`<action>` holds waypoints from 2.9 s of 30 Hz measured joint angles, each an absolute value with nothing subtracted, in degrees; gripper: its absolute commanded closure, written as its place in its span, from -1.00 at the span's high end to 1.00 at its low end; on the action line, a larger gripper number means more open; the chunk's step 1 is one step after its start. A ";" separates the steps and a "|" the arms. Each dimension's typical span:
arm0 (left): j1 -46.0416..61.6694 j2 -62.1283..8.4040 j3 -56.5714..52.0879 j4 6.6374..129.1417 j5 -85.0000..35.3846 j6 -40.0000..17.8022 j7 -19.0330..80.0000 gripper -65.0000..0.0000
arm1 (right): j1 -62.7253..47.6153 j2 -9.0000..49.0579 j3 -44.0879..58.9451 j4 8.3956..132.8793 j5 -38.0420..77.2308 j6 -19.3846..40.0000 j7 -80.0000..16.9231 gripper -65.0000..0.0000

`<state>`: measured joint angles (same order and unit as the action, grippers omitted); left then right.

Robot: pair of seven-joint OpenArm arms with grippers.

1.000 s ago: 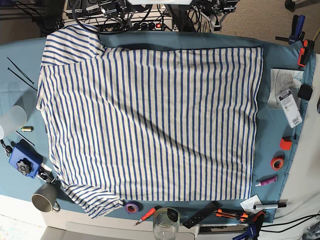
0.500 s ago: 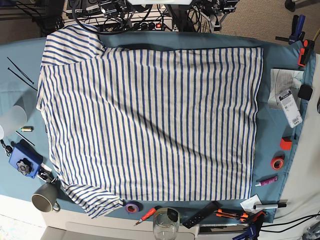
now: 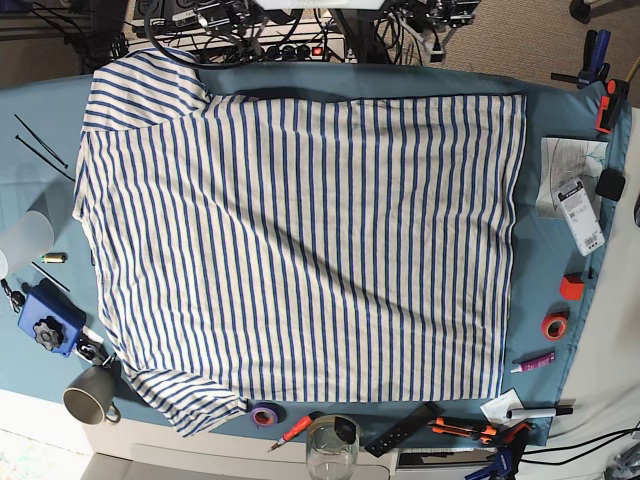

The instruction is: Fold the T-shirt properly

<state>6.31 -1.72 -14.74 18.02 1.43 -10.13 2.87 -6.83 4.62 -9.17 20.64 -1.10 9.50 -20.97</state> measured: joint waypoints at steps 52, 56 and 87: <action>53.78 -12.93 -22.04 104.71 -7.55 -18.00 13.21 -1.00 | -58.61 14.06 7.53 117.95 5.85 5.63 -39.59 -1.00; 53.80 -12.95 -23.49 110.80 -7.40 -17.89 18.22 -1.00 | -58.63 14.06 7.66 123.79 5.78 5.67 -41.19 -1.00; 53.74 -13.06 -23.64 127.33 -7.57 -18.06 27.00 -0.23 | -50.57 12.97 8.27 132.86 -7.88 -5.98 -49.93 -0.10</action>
